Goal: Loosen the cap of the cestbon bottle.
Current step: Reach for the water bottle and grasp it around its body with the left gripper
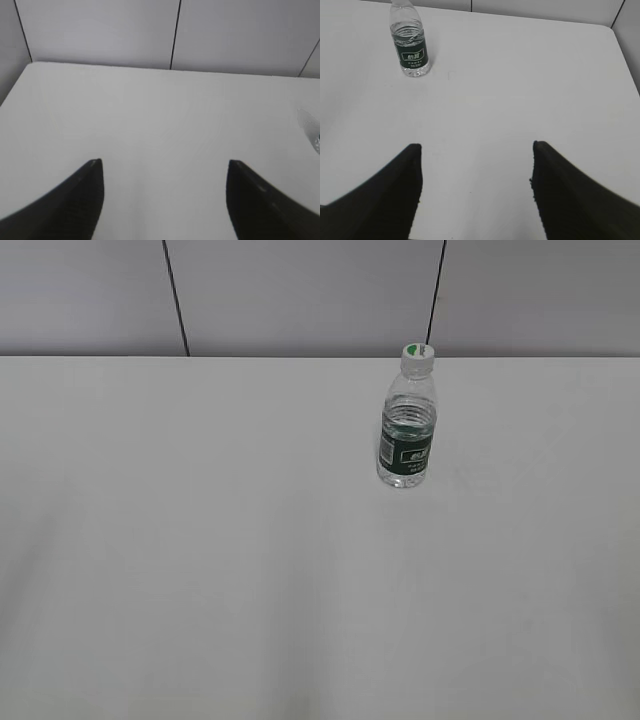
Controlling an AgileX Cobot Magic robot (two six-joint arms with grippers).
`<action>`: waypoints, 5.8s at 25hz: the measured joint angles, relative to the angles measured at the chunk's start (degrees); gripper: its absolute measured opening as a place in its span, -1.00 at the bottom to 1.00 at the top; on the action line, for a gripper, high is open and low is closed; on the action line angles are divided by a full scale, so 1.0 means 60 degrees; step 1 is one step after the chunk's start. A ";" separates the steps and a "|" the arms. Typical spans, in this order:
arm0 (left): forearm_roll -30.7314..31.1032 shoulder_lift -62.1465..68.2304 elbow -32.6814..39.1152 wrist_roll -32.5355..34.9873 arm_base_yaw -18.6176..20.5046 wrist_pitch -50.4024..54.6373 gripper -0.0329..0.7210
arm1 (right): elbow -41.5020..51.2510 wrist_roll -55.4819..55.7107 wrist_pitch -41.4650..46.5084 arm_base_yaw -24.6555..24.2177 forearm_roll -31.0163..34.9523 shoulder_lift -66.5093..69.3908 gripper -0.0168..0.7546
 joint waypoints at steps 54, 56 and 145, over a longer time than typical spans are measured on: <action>1.2245 1.8051 -0.5743 -0.6153 -0.2316 -1.5657 0.63 | 0.0000 0.0000 0.0006 0.0000 0.0000 0.0000 0.40; 1.2640 1.8476 -0.6307 -0.6551 -0.2316 -1.5848 0.62 | 0.0000 0.0000 -0.0003 0.0000 0.0000 0.0000 0.40; 1.1785 2.0966 -0.9663 -0.7866 -0.4296 -1.5412 0.93 | 0.0000 0.0000 -0.0003 0.0000 0.0000 0.0000 0.40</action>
